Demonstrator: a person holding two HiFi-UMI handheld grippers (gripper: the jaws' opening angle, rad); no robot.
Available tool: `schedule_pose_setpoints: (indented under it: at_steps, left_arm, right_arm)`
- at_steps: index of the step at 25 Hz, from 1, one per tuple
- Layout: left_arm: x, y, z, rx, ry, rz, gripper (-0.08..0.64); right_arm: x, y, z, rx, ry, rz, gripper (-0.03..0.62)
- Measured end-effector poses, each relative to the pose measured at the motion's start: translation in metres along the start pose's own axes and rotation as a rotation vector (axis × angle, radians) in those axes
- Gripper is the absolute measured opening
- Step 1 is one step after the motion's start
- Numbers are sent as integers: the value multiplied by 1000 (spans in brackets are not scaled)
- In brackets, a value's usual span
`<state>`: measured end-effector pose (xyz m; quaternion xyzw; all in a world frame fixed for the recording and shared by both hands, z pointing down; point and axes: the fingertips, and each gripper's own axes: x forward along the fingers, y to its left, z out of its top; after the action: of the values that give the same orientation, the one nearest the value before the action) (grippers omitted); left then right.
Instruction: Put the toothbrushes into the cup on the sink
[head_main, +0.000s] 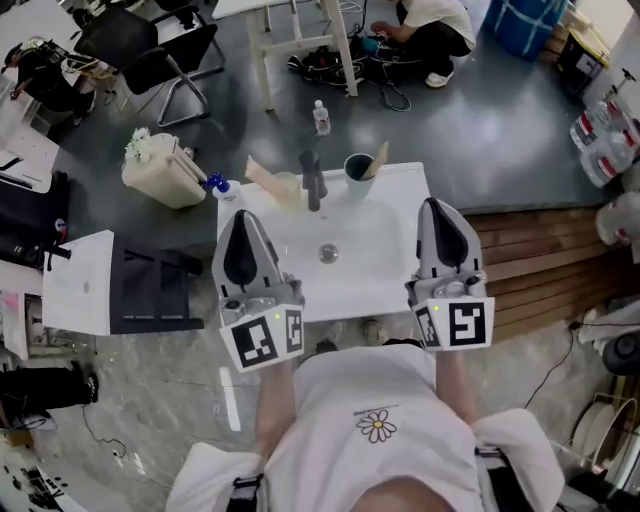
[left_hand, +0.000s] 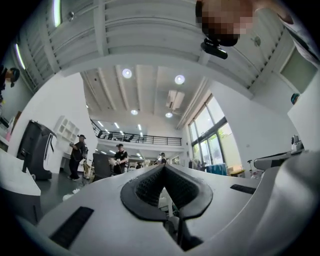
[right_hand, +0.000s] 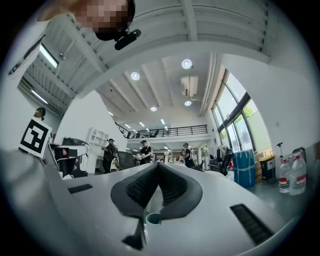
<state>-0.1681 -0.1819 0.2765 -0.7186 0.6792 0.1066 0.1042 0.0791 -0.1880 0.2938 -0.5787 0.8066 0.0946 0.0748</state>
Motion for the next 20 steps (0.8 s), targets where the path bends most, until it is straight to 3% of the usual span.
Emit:
schedule_pose_setpoints:
  at_steps: [7,17,20]
  left_arm:
    - [13,11,-5,-25,6,-30,15]
    - [42,27,-17,-17,34,-13,20]
    - [62,29,-37,22,83,-25,93]
  right_arm:
    - [5,-5,3,-12,2,-72,12]
    - [22,8,3,-4,-8,-43,12]
    - [21,5,3,-6,-6,-51,12]
